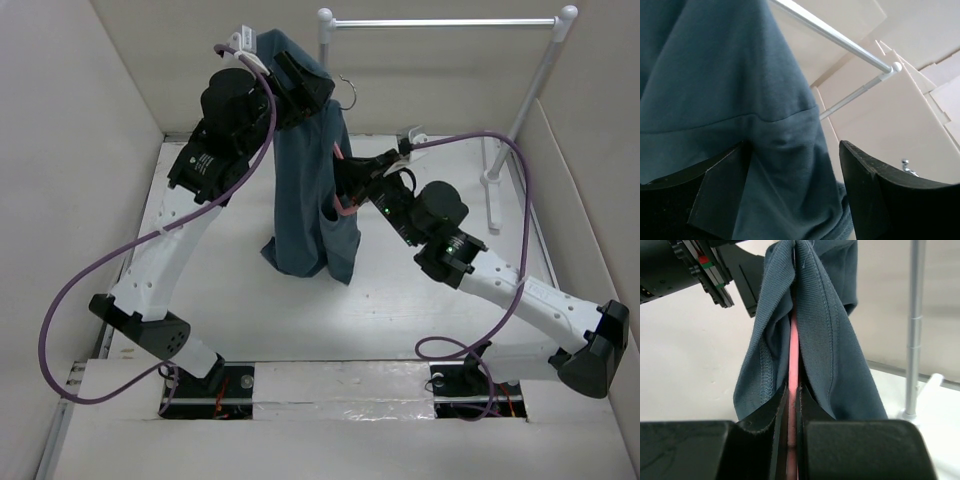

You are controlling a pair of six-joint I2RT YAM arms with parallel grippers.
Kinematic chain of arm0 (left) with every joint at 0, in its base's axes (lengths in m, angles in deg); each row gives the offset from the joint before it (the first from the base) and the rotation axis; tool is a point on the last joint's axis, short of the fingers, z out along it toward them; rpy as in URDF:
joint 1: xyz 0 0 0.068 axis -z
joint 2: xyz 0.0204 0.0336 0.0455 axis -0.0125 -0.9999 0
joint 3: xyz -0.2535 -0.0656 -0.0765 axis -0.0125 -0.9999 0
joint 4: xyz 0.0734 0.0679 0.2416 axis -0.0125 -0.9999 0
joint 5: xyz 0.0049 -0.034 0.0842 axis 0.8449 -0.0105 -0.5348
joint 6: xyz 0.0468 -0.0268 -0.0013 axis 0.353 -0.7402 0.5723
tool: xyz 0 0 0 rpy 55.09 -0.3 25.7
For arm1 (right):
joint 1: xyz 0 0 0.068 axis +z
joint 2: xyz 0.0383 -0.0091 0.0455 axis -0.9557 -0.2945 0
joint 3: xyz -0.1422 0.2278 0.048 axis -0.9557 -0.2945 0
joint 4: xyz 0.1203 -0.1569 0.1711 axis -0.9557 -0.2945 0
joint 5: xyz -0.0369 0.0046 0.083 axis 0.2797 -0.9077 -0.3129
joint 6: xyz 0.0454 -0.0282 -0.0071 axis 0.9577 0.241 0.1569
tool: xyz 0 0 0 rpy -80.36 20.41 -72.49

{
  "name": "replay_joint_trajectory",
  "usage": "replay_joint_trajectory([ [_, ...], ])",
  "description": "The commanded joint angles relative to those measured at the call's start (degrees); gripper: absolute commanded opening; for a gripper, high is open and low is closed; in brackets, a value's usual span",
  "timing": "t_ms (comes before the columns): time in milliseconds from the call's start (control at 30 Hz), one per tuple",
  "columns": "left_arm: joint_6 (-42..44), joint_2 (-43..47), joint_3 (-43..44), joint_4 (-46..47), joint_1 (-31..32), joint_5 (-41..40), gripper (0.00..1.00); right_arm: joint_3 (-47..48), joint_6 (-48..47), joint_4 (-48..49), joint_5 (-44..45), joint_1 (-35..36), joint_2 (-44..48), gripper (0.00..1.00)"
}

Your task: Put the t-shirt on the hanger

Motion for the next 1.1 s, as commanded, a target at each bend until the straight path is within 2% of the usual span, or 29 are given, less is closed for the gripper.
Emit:
replay_joint_trajectory([
  [0,-2.5,2.1,-0.8,3.7,-0.1,-2.6,0.67,2.7,-3.8,6.7,3.2,1.4,2.1,0.0],
  [133,-2.6,4.7,-5.2,6.5,-0.1,-6.3,0.68,4.3,-6.5,6.5,6.1,1.9,1.9,0.0],
  [400,-3.9,3.2,-6.5,8.0,-1.4,-3.5,0.7,10.2,-9.6,4.5,4.0,3.0,-1.2,0.0],
  [433,-3.9,3.1,-6.6,9.4,-1.4,-3.0,0.68,11.1,-9.6,4.0,3.5,3.6,-1.8,0.0],
  [467,-4.0,3.0,-6.7,10.4,-1.4,-2.6,0.59,12.3,-9.5,3.3,2.9,4.3,-2.6,0.0],
  [533,-4.1,3.0,-6.9,12.7,-1.4,-1.5,0.5,13.1,-9.6,2.7,2.8,5.1,-3.3,0.0],
  [567,-4.2,3.2,-7.0,13.3,-1.4,-1.1,0.33,13.6,-9.3,2.4,3.1,5.6,-3.8,0.0],
  [667,-5.2,3.9,-9.1,15.3,-1.4,0.2,0.24,13.9,-8.4,2.4,3.1,6.1,-4.8,0.0],
  [800,-6.6,7.6,-15.8,21.1,-1.4,0.8,0.0,14.7,-6.2,1.7,1.5,6.1,-5.7,0.0],
  [1067,-4.6,13.9,-22.2,25.0,-1.4,0.6,0.0,12.6,3.2,0.7,-1.1,6.1,-5.4,0.0],
])
